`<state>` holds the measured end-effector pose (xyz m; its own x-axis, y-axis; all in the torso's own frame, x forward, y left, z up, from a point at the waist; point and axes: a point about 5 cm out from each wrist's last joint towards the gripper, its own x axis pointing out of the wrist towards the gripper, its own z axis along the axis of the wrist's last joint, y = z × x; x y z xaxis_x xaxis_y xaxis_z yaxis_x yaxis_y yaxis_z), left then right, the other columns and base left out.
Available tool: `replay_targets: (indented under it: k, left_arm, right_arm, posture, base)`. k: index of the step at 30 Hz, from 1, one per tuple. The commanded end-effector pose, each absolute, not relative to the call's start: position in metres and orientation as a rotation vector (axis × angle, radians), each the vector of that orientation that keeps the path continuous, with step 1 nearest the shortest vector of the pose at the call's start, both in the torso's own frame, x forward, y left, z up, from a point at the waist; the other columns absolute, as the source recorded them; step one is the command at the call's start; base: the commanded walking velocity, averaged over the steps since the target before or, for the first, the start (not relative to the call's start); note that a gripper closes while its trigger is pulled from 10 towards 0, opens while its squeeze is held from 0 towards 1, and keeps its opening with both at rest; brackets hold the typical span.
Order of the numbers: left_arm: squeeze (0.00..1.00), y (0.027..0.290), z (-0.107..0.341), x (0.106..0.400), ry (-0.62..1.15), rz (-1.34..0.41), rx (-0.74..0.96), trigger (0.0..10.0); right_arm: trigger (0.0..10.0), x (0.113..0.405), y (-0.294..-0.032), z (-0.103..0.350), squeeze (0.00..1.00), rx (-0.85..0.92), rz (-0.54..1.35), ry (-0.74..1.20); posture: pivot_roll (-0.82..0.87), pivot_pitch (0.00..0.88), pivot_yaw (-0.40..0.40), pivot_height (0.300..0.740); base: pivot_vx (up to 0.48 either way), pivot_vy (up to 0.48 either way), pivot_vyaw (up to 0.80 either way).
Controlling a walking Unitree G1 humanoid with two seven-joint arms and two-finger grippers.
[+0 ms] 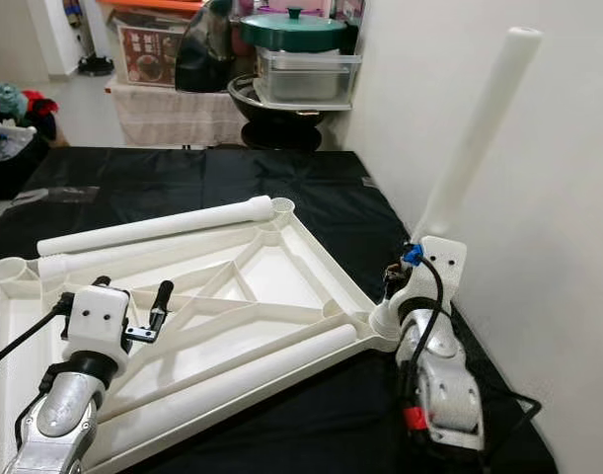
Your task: Building children table
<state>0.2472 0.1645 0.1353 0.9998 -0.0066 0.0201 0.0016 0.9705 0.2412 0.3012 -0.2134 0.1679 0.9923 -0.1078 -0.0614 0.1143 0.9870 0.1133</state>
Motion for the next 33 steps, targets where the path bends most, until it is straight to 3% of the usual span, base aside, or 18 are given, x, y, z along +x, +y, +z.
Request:
replay_targets:
  k: [1, 2, 3, 4, 6, 7, 8, 9, 14, 16, 19, 20, 21, 28, 29, 30, 33]
  left_arm:
    - [0.00, 0.164, 0.132, 0.248, -0.010, -0.009, 0.246, 10.0]
    - [0.00, 0.164, 0.132, 0.248, -0.011, -0.009, 0.244, 10.0]
    - [0.00, 0.164, 0.132, 0.248, -0.011, -0.009, 0.244, 10.0]
    - [0.00, 0.163, 0.132, 0.248, -0.011, -0.011, 0.243, 10.0]
    - [0.00, 0.163, 0.132, 0.248, -0.011, -0.011, 0.243, 10.0]
    - [0.00, 0.161, 0.132, 0.247, -0.012, -0.013, 0.242, 10.0]
    - [0.00, 0.159, 0.132, 0.246, -0.013, -0.016, 0.243, 10.0]
    - [0.00, 0.158, 0.131, 0.245, -0.012, -0.017, 0.243, 10.0]
    - [0.00, 0.158, 0.131, 0.244, -0.011, -0.010, 0.243, 10.0]
    - [0.00, 0.158, 0.132, 0.243, -0.011, -0.010, 0.243, 10.0]
    - [0.00, 0.158, 0.132, 0.243, -0.011, -0.010, 0.243, 10.0]
    - [0.00, 0.157, 0.132, 0.243, -0.012, -0.012, 0.243, 10.0]
    - [0.00, 0.157, 0.132, 0.243, -0.012, -0.017, 0.244, 10.0]
    - [0.00, 0.157, 0.132, 0.244, -0.012, -0.021, 0.246, 10.0]
    - [0.00, 0.158, 0.132, 0.243, -0.012, -0.019, 0.248, 10.0]
    - [0.00, 0.159, 0.133, 0.243, -0.011, -0.016, 0.248, 10.0]
    - [0.00, 0.159, 0.133, 0.243, -0.012, -0.013, 0.249, 10.0]
  right_arm:
    - [10.0, 0.304, -0.197, 0.164, 0.00, 0.190, 0.026, 0.068]
    - [10.0, 0.302, -0.191, 0.177, 0.00, 0.208, 0.190, 0.009]
    - [10.0, 0.302, -0.191, 0.177, 0.00, 0.208, 0.190, 0.009]
    - [10.0, 0.293, -0.183, 0.189, 0.00, 0.186, 0.401, -0.047]
    - [10.0, 0.293, -0.183, 0.189, 0.00, 0.186, 0.401, -0.047]
    - [10.0, 0.284, -0.179, 0.198, 0.00, 0.158, 0.554, -0.076]
    - [10.0, 0.279, -0.179, 0.200, 0.59, 0.133, 0.628, -0.077]
    - [10.0, 0.277, -0.179, 0.202, 1.00, 0.119, 0.659, -0.082]
    - [10.0, 0.272, -0.173, 0.202, 1.00, 0.119, 0.731, -0.069]
    - [10.0, 0.259, -0.162, 0.205, 1.00, 0.118, 0.903, -0.043]
    - [10.0, 0.259, -0.162, 0.205, 1.00, 0.118, 0.903, -0.043]
    - [10.0, 0.254, -0.159, 0.205, 0.17, 0.085, 0.974, -0.022]
    - [10.0, 0.258, -0.161, 0.203, 0.00, 0.039, 0.987, -0.008]
    - [10.0, 0.269, -0.168, 0.202, 0.00, -0.006, 0.972, 0.003]
    - [3.8, 0.276, -0.173, 0.205, 0.00, -0.005, 0.962, -0.002]
    - [0.0, 0.282, -0.177, 0.210, 0.00, 0.007, 0.954, -0.015]
    - [0.0, 0.289, -0.182, 0.216, 0.00, 0.009, 0.934, -0.040]
  posture:
    - [0.08, 0.000, -0.077, 0.740]
    - [0.08, 0.000, -0.077, 0.740]
    - [0.08, 0.000, -0.077, 0.740]
    - [0.08, 0.000, -0.079, 0.740]
    - [0.08, 0.000, -0.079, 0.740]
    - [0.08, 0.000, -0.081, 0.740]
    - [0.08, 0.000, -0.083, 0.740]
    - [0.09, 0.000, -0.086, 0.740]
    - [0.10, 0.000, -0.087, 0.740]
    - [0.10, 0.000, -0.086, 0.740]
    - [0.10, 0.000, -0.086, 0.740]
    - [0.09, 0.000, -0.084, 0.740]
    - [0.10, 0.000, -0.085, 0.740]
    - [0.10, 0.000, -0.088, 0.740]
    - [0.11, 0.000, -0.098, 0.740]
    - [0.11, 0.000, -0.101, 0.740]
    - [0.11, 0.000, -0.101, 0.740]
  base:
    - [0.000, 0.000, 0.00]
    - [0.000, 0.000, 0.00]
    - [0.000, 0.000, 0.00]
    - [0.000, 0.000, 0.00]
    - [0.000, 0.000, 0.00]
    - [0.000, 0.000, 0.00]
    - [0.000, 0.000, 0.00]
    - [0.000, 0.000, 0.00]
    - [0.000, 0.000, 0.00]
    - [0.000, 0.000, 0.00]
    - [0.000, 0.000, 0.00]
    - [0.000, 0.000, 0.00]
    - [0.000, 0.000, 0.00]
    - [0.000, 0.000, 0.00]
    - [0.000, 0.000, 0.00]
    - [0.000, 0.000, 0.00]
    - [0.000, 0.000, 0.00]
